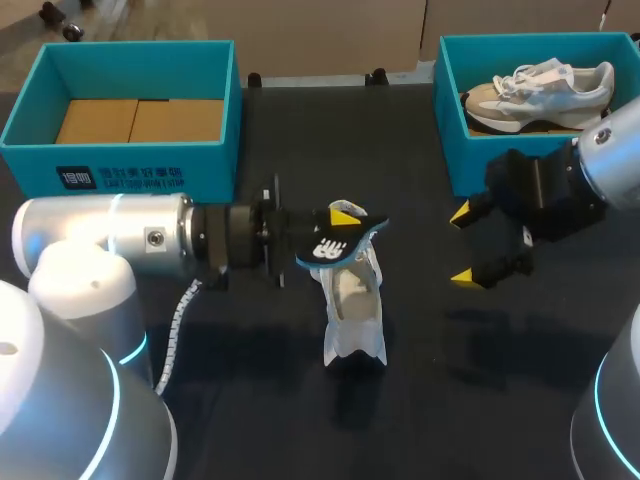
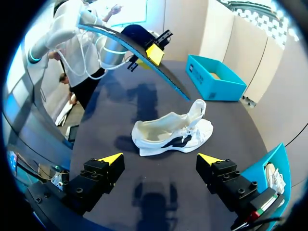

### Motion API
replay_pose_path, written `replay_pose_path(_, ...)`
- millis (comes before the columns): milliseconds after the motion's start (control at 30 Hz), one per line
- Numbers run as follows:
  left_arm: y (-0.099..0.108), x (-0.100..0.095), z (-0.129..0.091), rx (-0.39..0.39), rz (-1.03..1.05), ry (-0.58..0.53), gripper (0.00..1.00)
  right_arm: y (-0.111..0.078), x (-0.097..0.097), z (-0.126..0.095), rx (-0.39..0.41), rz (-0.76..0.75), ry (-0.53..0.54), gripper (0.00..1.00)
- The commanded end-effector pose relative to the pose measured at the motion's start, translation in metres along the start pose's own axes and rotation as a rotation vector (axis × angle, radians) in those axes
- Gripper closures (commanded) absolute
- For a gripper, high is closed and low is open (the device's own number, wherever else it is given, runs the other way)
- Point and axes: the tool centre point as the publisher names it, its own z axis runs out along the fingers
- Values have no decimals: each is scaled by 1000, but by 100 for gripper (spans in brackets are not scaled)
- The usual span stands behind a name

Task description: Take the shoe out of the shoebox, open the shoe tongue, remove and reinsert the insole, then place the shoe into the shoebox

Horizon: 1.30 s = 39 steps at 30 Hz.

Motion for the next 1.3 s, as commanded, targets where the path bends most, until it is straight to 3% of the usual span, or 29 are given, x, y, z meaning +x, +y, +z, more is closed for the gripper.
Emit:
replay_pose_path(33, -9, 5, -6, 1, -32, 10, 100, 0, 1, 3, 45, -23, -1, 0)
replay_pose_path(267, -9, 16, -8, -5, -93, 49, 100, 4, -1, 15, 130, -117, -7, 0)
replay_pose_path(900, 6, 50, -21, -36, -249, 46, 100, -4, -4, 47, 126, -165, 19, 0)
replay_pose_path(1300, 6, 50, -21, -36, -249, 46, 100, -4, -4, 48, 128, -161, 24, 0)
